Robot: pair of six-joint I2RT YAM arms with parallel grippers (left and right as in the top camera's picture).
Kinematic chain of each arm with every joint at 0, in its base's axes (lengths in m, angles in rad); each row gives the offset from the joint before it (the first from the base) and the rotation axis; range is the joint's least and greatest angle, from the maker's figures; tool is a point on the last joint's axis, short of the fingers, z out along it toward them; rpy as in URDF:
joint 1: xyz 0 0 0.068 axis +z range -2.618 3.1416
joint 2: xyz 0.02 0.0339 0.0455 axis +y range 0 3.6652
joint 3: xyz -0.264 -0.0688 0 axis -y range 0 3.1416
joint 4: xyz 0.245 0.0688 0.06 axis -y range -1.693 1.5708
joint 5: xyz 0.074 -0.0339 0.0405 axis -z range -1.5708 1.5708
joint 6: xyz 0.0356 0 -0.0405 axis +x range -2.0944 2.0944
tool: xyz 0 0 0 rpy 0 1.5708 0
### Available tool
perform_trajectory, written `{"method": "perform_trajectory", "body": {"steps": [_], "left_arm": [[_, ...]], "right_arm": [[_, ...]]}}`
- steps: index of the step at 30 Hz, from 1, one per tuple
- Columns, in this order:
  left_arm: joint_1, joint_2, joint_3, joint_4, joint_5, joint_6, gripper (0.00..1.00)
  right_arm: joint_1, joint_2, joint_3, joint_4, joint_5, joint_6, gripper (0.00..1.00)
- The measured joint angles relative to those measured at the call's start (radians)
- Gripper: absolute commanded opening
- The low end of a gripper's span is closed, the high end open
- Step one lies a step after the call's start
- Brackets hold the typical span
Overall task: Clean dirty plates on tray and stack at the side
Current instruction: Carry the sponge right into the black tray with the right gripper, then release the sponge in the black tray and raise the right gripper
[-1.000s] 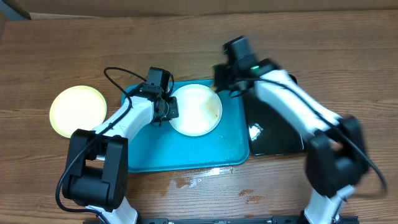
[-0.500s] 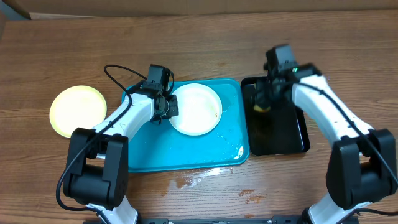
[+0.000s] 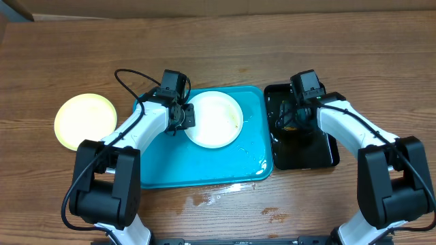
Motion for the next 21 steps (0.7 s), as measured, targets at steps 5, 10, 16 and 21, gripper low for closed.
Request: {"method": "perform_trajectory", "body": {"steps": [5,10,16,21], "left_arm": [[0.0,0.0,0.0,-0.008,-0.003,0.001,0.07],[0.0,0.0,0.0,-0.007,-0.003,0.006,0.04],[0.0,0.0,0.0,-0.003,-0.006,0.011,0.04],[0.0,-0.001,0.015,-0.003,-0.051,0.018,0.04]], "right_arm": [[-0.002,0.0,0.049,-0.126,-0.037,0.003,0.63],[-0.002,0.0,0.001,-0.018,-0.071,0.008,0.21],[-0.005,0.0,-0.055,0.049,-0.068,0.004,0.07],[-0.015,0.0,-0.032,-0.005,-0.069,0.004,0.08]]}}
